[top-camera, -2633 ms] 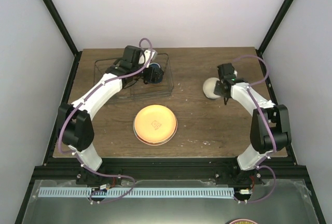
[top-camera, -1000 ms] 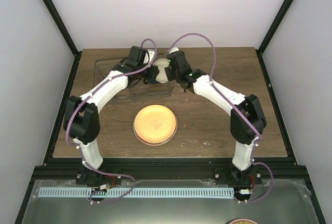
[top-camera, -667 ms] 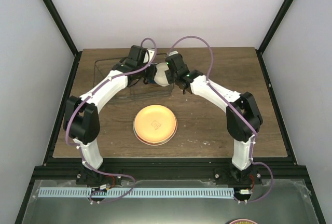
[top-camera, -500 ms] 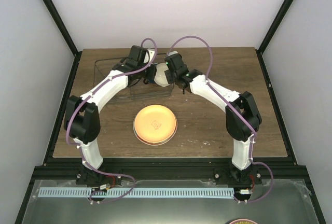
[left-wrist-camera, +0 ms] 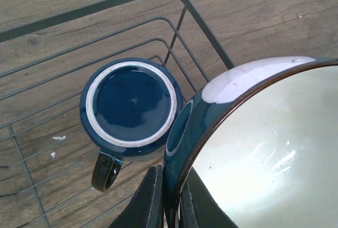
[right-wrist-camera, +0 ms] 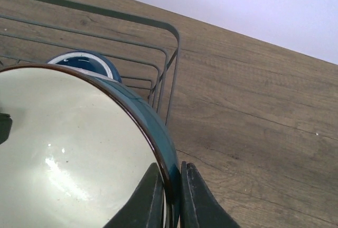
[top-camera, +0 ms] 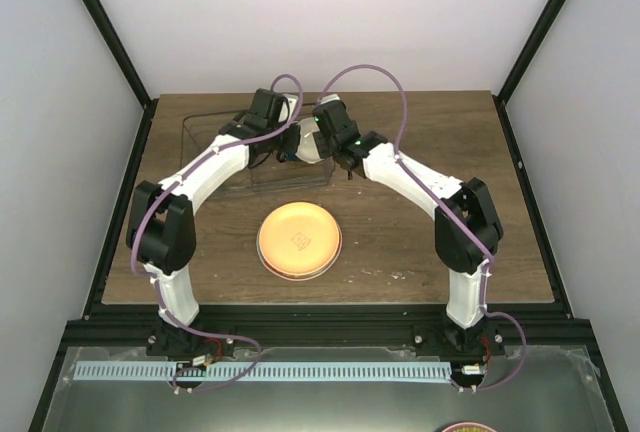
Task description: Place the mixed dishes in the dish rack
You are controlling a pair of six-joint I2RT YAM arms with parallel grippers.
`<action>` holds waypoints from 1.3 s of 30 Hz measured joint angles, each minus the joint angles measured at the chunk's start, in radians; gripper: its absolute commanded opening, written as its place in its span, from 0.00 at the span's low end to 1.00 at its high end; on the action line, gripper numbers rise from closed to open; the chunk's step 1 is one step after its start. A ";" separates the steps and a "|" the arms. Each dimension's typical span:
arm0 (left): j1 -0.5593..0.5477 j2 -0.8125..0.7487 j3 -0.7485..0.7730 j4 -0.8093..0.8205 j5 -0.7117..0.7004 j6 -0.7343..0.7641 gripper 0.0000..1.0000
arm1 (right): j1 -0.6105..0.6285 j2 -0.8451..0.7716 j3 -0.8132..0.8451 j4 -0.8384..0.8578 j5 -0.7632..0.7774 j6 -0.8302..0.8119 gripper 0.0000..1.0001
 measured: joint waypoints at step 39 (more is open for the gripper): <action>0.300 0.007 -0.063 0.018 0.527 -0.136 0.00 | 0.006 -0.246 -0.151 0.109 -0.303 -0.020 1.00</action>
